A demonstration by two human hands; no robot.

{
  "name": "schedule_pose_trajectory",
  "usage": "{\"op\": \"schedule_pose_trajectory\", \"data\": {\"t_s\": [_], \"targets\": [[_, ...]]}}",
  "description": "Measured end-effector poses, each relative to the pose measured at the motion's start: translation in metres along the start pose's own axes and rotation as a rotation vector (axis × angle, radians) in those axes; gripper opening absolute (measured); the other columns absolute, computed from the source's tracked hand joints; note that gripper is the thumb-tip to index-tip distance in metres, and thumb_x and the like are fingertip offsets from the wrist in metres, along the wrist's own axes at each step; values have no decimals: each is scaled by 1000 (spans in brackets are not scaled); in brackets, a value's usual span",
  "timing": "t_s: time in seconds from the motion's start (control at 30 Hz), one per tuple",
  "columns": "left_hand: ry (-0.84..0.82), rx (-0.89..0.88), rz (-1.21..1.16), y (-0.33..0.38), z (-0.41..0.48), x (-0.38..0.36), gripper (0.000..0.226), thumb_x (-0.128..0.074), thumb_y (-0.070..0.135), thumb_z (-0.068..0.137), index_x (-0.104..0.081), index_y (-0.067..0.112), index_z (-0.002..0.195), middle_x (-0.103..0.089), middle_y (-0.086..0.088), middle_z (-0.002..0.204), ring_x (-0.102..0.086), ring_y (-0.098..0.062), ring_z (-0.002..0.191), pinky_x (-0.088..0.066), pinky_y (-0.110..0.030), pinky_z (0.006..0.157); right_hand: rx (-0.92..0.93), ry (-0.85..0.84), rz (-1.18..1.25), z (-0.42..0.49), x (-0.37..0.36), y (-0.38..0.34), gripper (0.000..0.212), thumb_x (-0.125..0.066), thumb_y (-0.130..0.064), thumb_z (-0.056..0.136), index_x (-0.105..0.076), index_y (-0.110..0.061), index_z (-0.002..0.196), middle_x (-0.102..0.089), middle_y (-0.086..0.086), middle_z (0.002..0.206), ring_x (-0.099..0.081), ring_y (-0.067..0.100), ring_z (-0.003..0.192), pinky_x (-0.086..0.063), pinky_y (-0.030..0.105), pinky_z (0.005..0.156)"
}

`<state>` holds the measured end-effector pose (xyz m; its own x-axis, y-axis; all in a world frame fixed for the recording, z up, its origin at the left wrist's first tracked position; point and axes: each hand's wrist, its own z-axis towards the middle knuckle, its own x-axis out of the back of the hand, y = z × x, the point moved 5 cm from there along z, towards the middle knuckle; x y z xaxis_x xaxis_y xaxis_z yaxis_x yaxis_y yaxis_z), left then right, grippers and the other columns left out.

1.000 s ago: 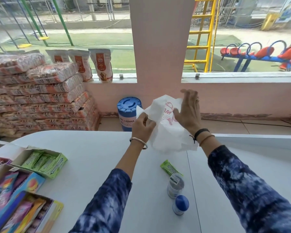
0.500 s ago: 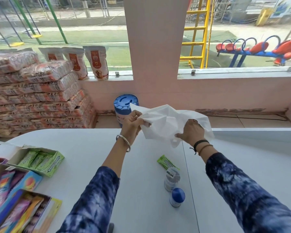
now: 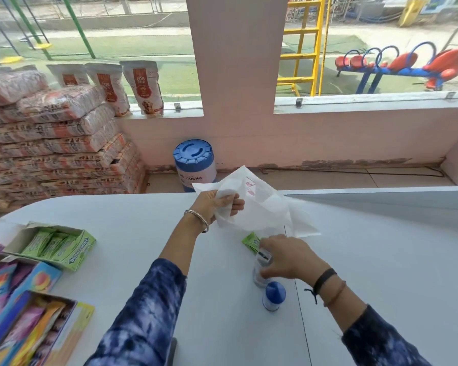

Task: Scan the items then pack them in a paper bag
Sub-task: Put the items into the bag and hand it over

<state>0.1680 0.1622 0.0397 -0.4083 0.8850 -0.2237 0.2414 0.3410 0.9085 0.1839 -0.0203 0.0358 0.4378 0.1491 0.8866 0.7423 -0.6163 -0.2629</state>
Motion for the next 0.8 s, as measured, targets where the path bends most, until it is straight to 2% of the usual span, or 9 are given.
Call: {"op": "schedule_pose_trajectory", "data": {"t_s": [0.1, 0.2, 0.27, 0.4, 0.57, 0.67, 0.8], "targets": [[25, 11, -44, -5, -2, 5, 12, -53, 4, 89, -65, 3, 89, -77, -2, 68, -74, -16, 64, -60, -23, 60, 1, 163, 157, -8, 31, 3, 46, -71, -41, 65, -54, -19, 101, -64, 4, 95, -56, 22, 75, -40, 24, 52], [58, 5, -36, -9, -3, 8, 13, -54, 5, 89, -66, 4, 87, -77, -1, 65, -73, -15, 62, -60, -22, 59, 0, 444, 341, -6, 72, 4, 48, -73, -36, 66, -50, -19, 104, -63, 3, 91, -56, 21, 69, -35, 21, 46], [74, -1, -47, -11, -5, 9, 13, -53, 5, 89, -66, 4, 84, -76, -1, 63, -72, -15, 59, -60, -23, 57, 4, 545, 413, 15, 84, 4, 43, -74, -28, 69, -50, -16, 103, -63, 5, 90, -58, 24, 72, -42, 26, 49], [98, 3, -85, -15, -12, 16, 14, -52, 2, 90, -64, 1, 82, -74, -4, 59, -69, -17, 55, -57, -23, 51, -79, 487, 258, 79, 61, 12, 34, -68, -14, 71, -50, -3, 98, -53, 20, 106, -58, 37, 83, -49, 39, 68], [160, -19, -63, -23, -20, 31, 16, -51, 2, 90, -62, 1, 80, -73, -2, 55, -68, -14, 50, -57, -21, 50, -221, 549, 280, 103, 56, 24, 31, -65, -19, 79, -55, 3, 100, -47, 22, 111, -58, 40, 94, -47, 40, 74], [205, -25, -85, -29, -21, 34, 17, -49, 2, 91, -62, 3, 79, -73, -1, 54, -69, -12, 51, -58, -20, 52, -149, 556, 285, 106, 53, 13, 41, -70, -26, 78, -52, 3, 101, -51, 21, 107, -58, 37, 89, -44, 36, 69], [239, -57, -85, -30, -21, 35, 18, -48, 1, 91, -62, 4, 79, -73, 0, 54, -70, -12, 51, -59, -20, 54, -57, 481, 336, 106, 40, 4, 48, -74, -27, 75, -49, 0, 107, -53, 20, 110, -57, 35, 89, -42, 35, 69]]}}
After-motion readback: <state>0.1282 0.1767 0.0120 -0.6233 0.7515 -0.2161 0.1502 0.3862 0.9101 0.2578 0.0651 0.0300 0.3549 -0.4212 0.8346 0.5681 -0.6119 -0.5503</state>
